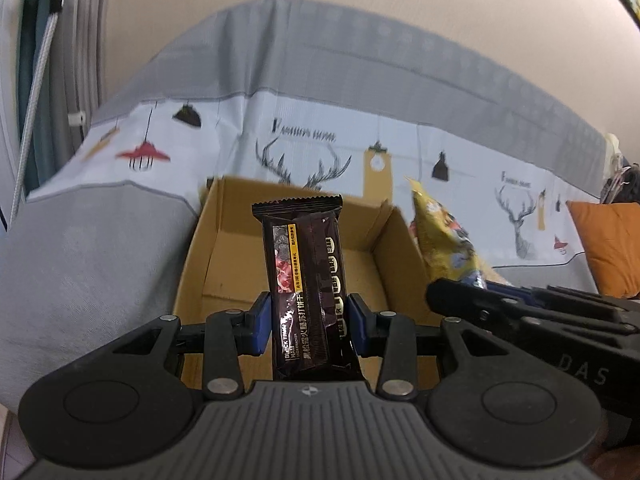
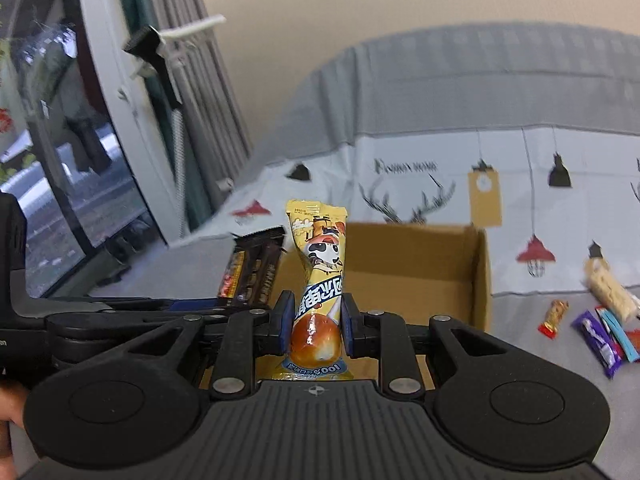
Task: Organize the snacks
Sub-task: 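Carry both snacks over the cardboard box and lower them inside, then open both tools to drop the snacks into the box and withdraw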
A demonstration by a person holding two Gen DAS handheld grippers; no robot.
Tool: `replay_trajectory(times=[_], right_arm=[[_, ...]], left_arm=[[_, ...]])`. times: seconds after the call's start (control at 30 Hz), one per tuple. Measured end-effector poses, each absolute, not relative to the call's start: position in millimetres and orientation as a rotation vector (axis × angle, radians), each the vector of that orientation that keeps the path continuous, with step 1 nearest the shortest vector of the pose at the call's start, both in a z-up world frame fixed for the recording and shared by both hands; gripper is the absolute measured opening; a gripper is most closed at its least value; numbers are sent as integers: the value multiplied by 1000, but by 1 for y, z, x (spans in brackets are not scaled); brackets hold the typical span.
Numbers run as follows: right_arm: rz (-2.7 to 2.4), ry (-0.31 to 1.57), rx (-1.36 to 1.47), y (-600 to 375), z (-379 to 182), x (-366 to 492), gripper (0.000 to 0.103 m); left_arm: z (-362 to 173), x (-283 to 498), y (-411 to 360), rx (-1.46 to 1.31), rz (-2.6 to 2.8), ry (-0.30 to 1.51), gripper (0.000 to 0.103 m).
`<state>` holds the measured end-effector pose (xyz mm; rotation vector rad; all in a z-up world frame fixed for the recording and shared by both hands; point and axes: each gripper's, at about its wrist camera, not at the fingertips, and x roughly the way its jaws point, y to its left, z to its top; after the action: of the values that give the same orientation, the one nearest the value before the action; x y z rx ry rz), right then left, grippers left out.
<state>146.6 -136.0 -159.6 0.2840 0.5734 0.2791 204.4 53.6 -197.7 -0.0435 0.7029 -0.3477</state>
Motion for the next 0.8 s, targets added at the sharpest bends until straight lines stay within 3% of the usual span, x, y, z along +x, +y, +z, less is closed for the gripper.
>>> replay_trajectory(times=[0.53, 0.8], right_arm=[[202, 860, 236, -124, -251, 203, 25], [215, 925, 218, -113, -273, 208, 25]], left_arm=[[-287, 249, 54, -4, -270, 939, 44], [-294, 250, 57, 5, -273, 950, 44]])
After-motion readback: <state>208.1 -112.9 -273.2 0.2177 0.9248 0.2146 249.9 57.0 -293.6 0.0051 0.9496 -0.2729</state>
